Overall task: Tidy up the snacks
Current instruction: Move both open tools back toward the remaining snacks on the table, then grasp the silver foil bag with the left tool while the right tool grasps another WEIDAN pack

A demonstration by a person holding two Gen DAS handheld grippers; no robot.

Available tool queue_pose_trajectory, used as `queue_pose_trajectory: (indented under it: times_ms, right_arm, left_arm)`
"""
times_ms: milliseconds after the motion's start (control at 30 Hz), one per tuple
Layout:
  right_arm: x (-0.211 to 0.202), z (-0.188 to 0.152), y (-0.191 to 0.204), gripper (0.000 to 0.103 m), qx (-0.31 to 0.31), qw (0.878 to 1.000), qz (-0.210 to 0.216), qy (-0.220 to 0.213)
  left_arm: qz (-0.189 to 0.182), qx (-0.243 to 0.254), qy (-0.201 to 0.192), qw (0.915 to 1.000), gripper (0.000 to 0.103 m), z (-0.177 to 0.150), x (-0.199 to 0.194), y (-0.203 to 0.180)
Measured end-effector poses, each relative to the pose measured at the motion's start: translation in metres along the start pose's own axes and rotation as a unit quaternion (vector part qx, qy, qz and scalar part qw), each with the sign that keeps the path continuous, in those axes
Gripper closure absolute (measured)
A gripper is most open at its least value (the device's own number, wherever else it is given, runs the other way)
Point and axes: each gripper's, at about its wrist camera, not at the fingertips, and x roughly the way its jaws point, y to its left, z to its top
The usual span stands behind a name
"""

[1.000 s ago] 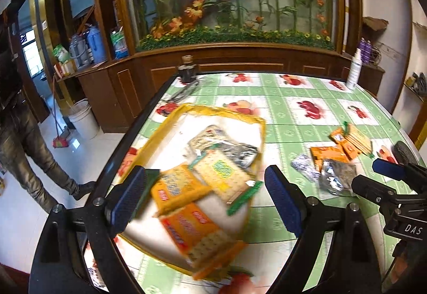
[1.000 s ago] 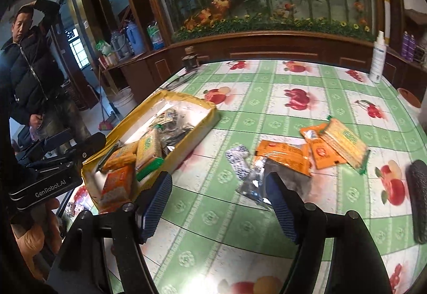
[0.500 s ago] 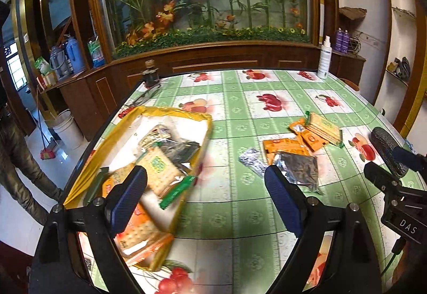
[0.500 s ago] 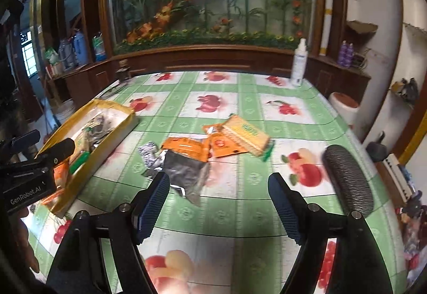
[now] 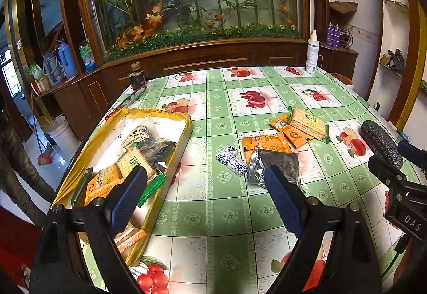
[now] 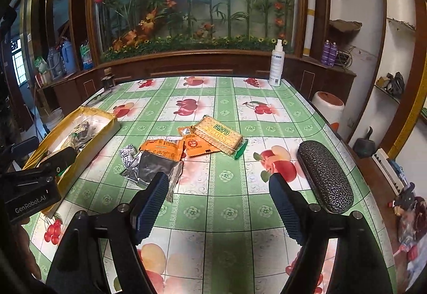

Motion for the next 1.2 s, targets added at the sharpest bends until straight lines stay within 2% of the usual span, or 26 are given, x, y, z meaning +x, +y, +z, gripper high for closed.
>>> queue_pose_trajectory:
  times_ms: [233,367,567,633,800,1033,1200]
  right_arm:
    - [0.001,-0.002,-0.007,0.023,0.006,1.000,-0.001,0.003]
    - [0.006,-0.003,-0.013,0.023,0.011,1.000,0.011,0.009]
    - [0.027,-0.002,-0.029,0.023,0.025,0.996,0.084,0.029]
    - [0.036,0.000,-0.032,0.023,0.022,0.995,0.089,0.036]
    - [0.069,0.015,-0.040,0.023,0.004,0.991,0.125,0.045]
    - [0.135,0.045,-0.032,0.023,-0.090,0.982,0.148,0.071]
    - [0.183,0.059,-0.030,0.023,-0.110,0.973,0.168,0.110]
  left_arm:
    - [-0.003,0.005,0.006,1.0000,0.013,-0.002,0.004,-0.005]
    - [-0.017,0.007,0.013,0.9997,0.013,-0.005,0.009,-0.010]
    - [-0.057,0.025,0.048,0.9969,0.013,-0.011,0.034,-0.034]
    - [-0.070,0.027,0.060,0.9954,0.013,-0.011,0.045,-0.043]
    - [-0.104,-0.001,0.096,0.9899,0.013,-0.012,0.071,-0.058]
    - [-0.078,-0.029,0.116,0.9897,0.013,-0.006,0.095,-0.068]
    - [-0.058,-0.063,0.127,0.9883,0.013,-0.001,0.111,-0.075]
